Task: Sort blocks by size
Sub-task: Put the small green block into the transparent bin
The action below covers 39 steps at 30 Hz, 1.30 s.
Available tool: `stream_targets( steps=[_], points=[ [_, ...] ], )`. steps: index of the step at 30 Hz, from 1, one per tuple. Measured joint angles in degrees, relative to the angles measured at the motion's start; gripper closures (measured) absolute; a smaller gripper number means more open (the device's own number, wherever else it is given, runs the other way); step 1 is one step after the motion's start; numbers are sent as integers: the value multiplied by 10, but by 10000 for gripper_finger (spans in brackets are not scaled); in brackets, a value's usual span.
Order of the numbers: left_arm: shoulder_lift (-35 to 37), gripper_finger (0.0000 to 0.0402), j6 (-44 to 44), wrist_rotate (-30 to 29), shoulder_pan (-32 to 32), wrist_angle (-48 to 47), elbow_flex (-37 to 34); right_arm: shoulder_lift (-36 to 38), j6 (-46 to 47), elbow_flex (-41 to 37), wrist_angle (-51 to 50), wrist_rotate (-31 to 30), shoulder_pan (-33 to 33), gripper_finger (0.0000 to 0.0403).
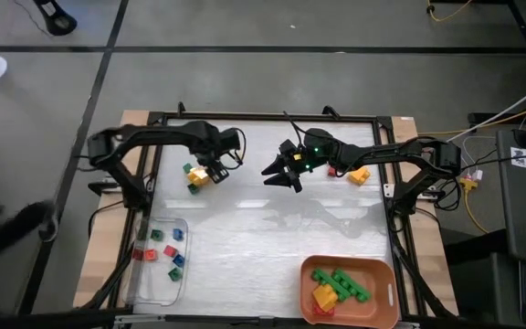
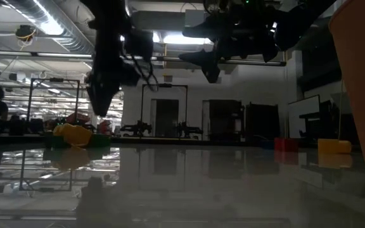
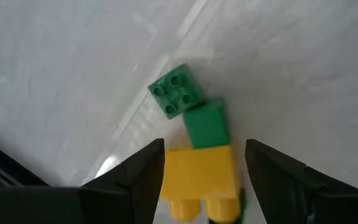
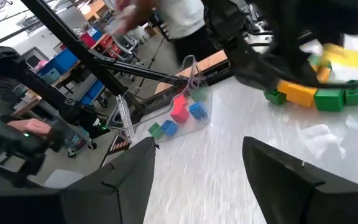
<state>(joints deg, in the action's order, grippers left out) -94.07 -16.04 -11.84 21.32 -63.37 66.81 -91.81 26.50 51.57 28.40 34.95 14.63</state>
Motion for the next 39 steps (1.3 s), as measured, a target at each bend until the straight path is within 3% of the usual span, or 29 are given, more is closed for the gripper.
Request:
stream_targets(
  steps=[8, 22, 34, 39],
  points=[
    [-62, 192, 15, 37, 27, 3, 0, 0, 0, 0, 0, 0, 0, 164],
    [-64, 192, 0, 78, 47, 29, -1, 0, -15, 0, -17, 0, 0, 164],
    [-60, 193, 11, 82, 47, 142, -107, 0, -15, 0, -17, 1, 0, 164],
    [-61, 230, 30, 83, 47, 152, -111, 0, -15, 0, -16, 1, 0, 164]
  ],
)
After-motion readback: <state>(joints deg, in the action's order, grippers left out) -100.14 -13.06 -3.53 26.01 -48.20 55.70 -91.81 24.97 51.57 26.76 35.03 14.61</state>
